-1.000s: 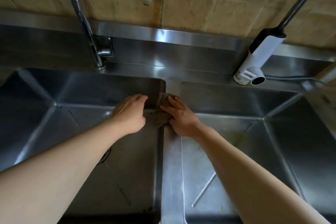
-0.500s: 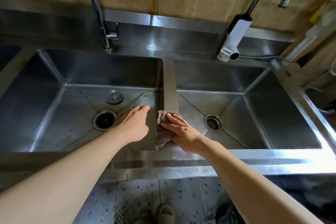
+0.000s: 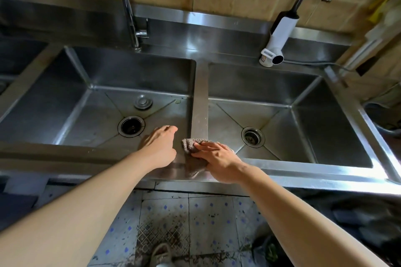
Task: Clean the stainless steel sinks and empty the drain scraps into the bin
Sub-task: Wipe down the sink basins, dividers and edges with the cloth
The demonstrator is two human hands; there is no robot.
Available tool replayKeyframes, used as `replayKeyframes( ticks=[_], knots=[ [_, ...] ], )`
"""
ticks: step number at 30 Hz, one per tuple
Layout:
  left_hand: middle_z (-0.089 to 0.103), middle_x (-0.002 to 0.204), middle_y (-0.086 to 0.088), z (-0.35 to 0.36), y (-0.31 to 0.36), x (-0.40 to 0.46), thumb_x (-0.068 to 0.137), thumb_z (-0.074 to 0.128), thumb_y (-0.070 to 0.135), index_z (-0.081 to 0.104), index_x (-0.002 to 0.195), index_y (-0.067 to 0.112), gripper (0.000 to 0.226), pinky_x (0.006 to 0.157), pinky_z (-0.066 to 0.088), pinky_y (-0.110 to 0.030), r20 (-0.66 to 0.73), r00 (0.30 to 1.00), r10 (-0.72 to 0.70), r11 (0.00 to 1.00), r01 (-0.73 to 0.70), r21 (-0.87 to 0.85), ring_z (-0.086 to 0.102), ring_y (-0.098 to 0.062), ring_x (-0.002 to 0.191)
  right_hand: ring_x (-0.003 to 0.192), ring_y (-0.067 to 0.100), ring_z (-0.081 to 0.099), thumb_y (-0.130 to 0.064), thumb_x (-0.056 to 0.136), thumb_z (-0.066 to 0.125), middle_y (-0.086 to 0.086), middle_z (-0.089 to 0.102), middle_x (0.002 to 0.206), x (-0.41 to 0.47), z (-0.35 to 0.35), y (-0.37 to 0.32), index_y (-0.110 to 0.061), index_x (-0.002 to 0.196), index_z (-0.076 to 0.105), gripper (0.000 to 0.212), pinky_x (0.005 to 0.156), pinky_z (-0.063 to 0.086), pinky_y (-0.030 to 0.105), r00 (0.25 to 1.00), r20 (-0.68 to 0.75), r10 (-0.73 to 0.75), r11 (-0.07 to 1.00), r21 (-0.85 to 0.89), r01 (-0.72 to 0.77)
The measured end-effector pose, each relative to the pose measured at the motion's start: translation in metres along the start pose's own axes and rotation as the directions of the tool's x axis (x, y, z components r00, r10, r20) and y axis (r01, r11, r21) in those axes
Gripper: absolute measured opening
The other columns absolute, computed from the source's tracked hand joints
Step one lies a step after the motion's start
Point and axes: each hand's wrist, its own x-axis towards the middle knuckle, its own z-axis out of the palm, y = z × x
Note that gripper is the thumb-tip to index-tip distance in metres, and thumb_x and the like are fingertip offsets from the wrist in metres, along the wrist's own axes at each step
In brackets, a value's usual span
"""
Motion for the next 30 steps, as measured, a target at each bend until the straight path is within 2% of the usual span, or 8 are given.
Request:
replayKeyframes(
  ticks=[4,7,10,13,16,20,25,30],
  knots=[
    [0.03,0.153,0.0,0.007,0.008,-0.022,0.088,0.053,0.007,0.028,0.147,0.019,0.065,0.109,0.034,-0.04,-0.023,0.998,-0.055,0.998,0.055,-0.025,0.034,-0.022,0.136,0.119,0.025,0.051,-0.014,0.093,0.042,0.0,0.058,0.128,-0.019,-0.016,-0.003,-0.034,0.124,0.058,0.04,0.099,0.04,0.036,0.997,0.013,0.073,0.997,0.026,-0.074],
    [0.03,0.152,0.001,0.01,0.012,-0.035,0.088,0.053,0.007,0.028,0.147,0.021,0.065,0.108,0.035,-0.039,-0.042,0.996,-0.083,0.996,0.082,-0.025,0.035,-0.022,0.135,0.103,0.032,0.057,-0.011,0.09,0.043,0.009,0.065,0.113,-0.038,-0.03,-0.005,-0.019,0.116,0.059,0.032,0.079,0.04,0.032,0.987,-0.043,0.155,0.987,0.044,-0.153],
    [0.03,0.152,0.002,0.014,0.017,-0.043,0.086,0.055,0.004,0.027,0.147,0.022,0.07,0.109,0.033,-0.042,-0.031,0.994,-0.109,0.994,0.109,-0.022,0.033,-0.022,0.136,0.112,0.03,0.052,-0.014,0.092,0.043,0.01,0.06,0.123,-0.052,-0.03,-0.014,-0.016,0.126,0.054,0.036,0.09,0.04,0.034,0.97,-0.182,0.163,0.986,0.072,-0.152],
    [0.028,0.153,0.002,0.023,0.022,-0.045,0.082,0.057,0.005,0.024,0.148,0.023,0.076,0.111,0.031,-0.041,0.008,0.994,-0.111,0.994,0.11,0.027,0.029,-0.022,0.138,0.134,0.031,0.029,-0.032,0.094,0.046,0.008,0.028,0.152,-0.047,-0.008,-0.029,-0.024,0.148,0.025,0.059,0.11,0.027,0.042,0.989,-0.049,0.141,0.99,-0.002,-0.141],
    [0.027,0.154,0.003,0.036,0.028,-0.041,0.081,0.058,0.006,0.021,0.149,0.023,0.079,0.112,0.029,-0.041,0.024,0.995,-0.1,0.992,0.098,0.077,0.026,-0.023,0.14,0.147,0.029,0.0,-0.041,0.096,0.044,0.006,-0.002,0.16,-0.041,0.022,-0.029,-0.032,0.151,0.01,0.065,0.118,0.005,0.042,0.995,0.005,0.105,0.992,-0.078,-0.104],
    [0.015,0.157,0.004,0.052,0.044,-0.03,0.078,0.062,0.005,0.016,0.15,0.023,0.087,0.117,0.02,-0.047,0.034,0.998,-0.052,0.988,0.046,0.147,0.015,-0.021,0.144,0.146,0.023,0.006,-0.045,0.097,0.042,0.003,0.011,0.159,-0.059,0.031,0.004,-0.032,0.15,0.022,0.058,0.117,0.01,0.038,0.981,-0.176,0.079,0.989,-0.112,-0.1],
    [0.011,0.158,0.004,0.072,0.087,-0.011,0.076,0.068,0.014,0.012,0.151,0.021,0.093,0.116,0.014,-0.05,0.094,0.995,0.039,0.968,-0.061,0.245,0.012,-0.018,0.145,0.145,0.027,0.016,-0.03,0.095,0.047,0.007,0.027,0.155,-0.13,0.039,0.092,-0.025,0.146,0.034,0.053,0.116,0.015,0.041,0.916,-0.309,0.256,0.948,-0.105,-0.3],
    [0.05,0.132,0.004,0.091,0.12,-0.003,0.074,0.073,0.023,0.046,0.126,0.024,0.058,0.1,0.031,-0.039,0.053,0.998,-0.037,0.966,0.022,0.256,0.046,-0.021,0.121,0.146,0.025,0.014,-0.026,0.093,0.051,0.005,0.022,0.155,-0.19,0.034,0.173,-0.026,0.147,0.03,0.058,0.118,0.011,0.04,0.832,-0.293,0.472,0.852,-0.093,-0.516]
  ],
)
